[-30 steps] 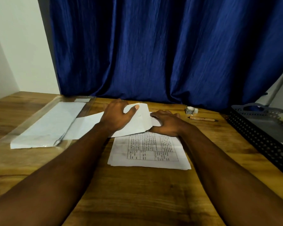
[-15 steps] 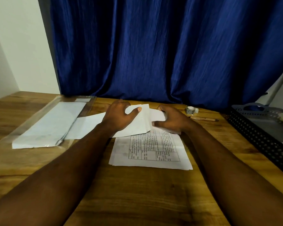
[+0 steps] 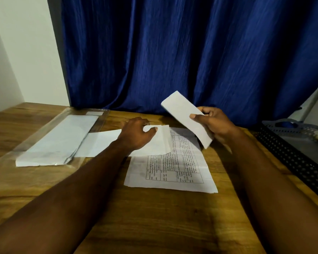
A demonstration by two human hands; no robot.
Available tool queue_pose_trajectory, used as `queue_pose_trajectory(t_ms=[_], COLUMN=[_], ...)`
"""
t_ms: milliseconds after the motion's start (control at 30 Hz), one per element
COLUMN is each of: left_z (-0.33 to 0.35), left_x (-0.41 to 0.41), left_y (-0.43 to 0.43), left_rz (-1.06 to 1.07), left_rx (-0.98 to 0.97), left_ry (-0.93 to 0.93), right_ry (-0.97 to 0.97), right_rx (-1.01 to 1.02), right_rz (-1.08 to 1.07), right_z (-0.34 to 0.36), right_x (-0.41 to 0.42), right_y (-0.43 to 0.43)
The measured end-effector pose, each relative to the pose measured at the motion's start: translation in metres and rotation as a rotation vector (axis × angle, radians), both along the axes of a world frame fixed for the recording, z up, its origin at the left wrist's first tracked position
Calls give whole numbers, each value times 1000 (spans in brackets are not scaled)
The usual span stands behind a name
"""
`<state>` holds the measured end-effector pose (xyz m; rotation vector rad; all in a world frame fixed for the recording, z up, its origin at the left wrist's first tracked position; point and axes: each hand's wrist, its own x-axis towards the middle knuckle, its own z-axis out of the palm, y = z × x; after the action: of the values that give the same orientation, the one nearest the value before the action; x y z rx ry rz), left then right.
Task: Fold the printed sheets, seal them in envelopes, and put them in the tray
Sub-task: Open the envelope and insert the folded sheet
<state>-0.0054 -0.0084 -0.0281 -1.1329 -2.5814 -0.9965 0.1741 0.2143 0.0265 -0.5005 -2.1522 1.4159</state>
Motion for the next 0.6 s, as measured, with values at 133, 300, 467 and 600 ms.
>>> queue_pose_trajectory(t_ms=[133, 300, 467, 600], left_z=[-1, -3, 9, 13], left_x=[-3, -5, -1, -16], left_y=[2, 0, -5, -13], left_rz=[-20, -120, -153, -268], left_rx=[27, 74, 94, 140], left_ry=[-16, -107, -335, -535], right_ry=[-347, -393, -285, -244], right_rx=[123, 302, 250, 236], right_rz=[139, 27, -26, 2], right_z=[2, -1, 3, 7], right_x=[7, 7, 11, 14], right_y=[-2, 0, 5, 7])
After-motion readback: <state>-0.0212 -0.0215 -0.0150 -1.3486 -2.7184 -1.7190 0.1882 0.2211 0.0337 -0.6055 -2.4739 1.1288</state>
